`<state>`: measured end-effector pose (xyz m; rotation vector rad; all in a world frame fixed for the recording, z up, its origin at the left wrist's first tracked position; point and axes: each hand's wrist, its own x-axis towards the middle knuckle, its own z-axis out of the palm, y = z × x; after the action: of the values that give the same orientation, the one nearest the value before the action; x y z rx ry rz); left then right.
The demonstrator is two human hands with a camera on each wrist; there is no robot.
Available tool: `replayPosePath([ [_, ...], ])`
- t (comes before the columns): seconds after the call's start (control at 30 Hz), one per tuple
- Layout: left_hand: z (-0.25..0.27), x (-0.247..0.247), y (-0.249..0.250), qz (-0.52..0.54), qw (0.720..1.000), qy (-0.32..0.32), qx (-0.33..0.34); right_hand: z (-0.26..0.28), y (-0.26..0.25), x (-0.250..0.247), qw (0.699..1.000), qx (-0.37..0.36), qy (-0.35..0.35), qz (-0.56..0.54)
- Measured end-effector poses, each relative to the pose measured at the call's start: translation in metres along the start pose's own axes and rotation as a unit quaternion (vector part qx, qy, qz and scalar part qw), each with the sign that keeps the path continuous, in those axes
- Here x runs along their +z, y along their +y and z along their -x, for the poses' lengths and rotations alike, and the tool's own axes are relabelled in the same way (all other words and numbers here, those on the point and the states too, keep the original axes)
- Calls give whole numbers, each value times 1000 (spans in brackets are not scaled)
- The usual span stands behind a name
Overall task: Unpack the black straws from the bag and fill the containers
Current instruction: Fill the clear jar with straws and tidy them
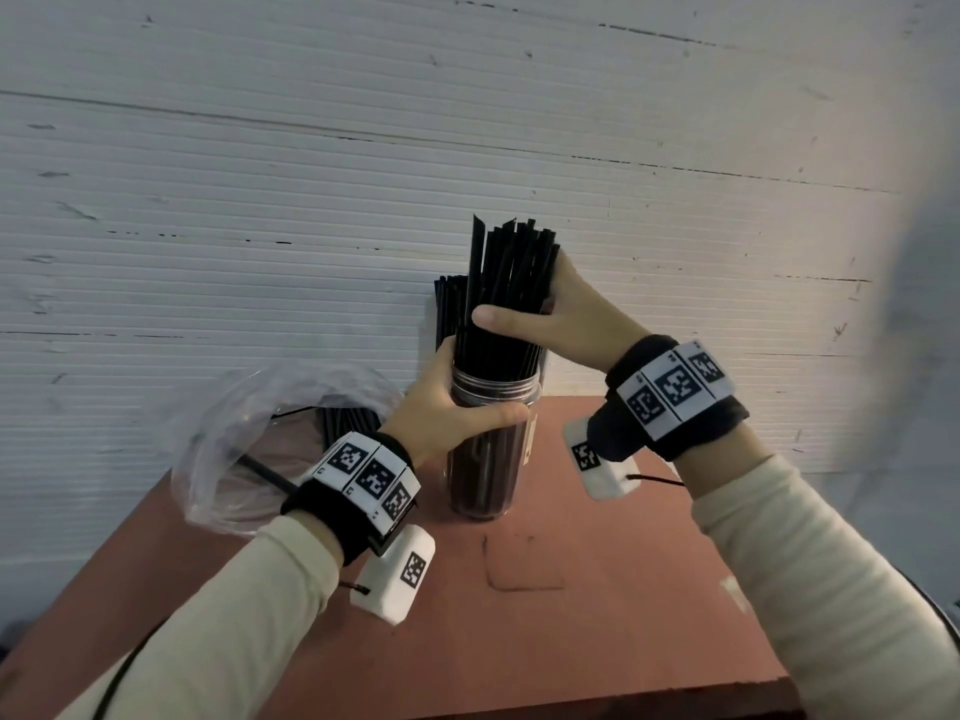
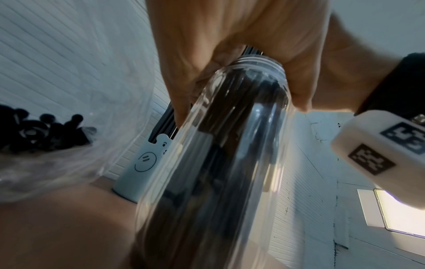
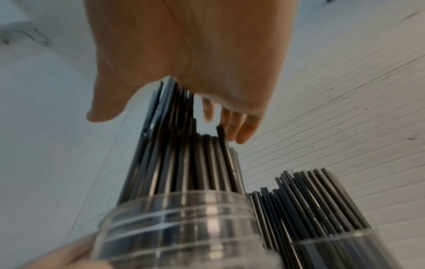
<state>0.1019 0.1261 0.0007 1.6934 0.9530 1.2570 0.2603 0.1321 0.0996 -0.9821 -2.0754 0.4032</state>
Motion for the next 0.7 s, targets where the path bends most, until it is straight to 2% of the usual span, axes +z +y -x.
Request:
replayPosePath([
  [0.1, -1, 0, 1, -2, 1000, 1, 4, 1, -6, -3, 993, -45, 107, -23],
  [0.17, -1, 0, 1, -4, 1000, 1, 5, 1, -11, -3, 986, -109, 127, 25],
  [0.27, -2, 1, 1, 2, 1000, 8, 2, 1, -7, 6, 972, -164, 101, 132],
  [0.4, -4, 1, -1, -16, 1000, 12, 3, 15, 8, 26, 974, -150, 35, 167],
  [0.5, -3, 1, 1, -21, 1000, 7, -4, 18, 5, 27, 977, -137, 67, 150],
  [0.57, -3, 0, 3, -25, 1000, 5, -8, 16, -2, 28, 976, -139, 65, 155],
  [0.7, -2, 1, 5, -24, 1000, 4, 0, 18, -5, 35, 966, -113, -8, 230],
])
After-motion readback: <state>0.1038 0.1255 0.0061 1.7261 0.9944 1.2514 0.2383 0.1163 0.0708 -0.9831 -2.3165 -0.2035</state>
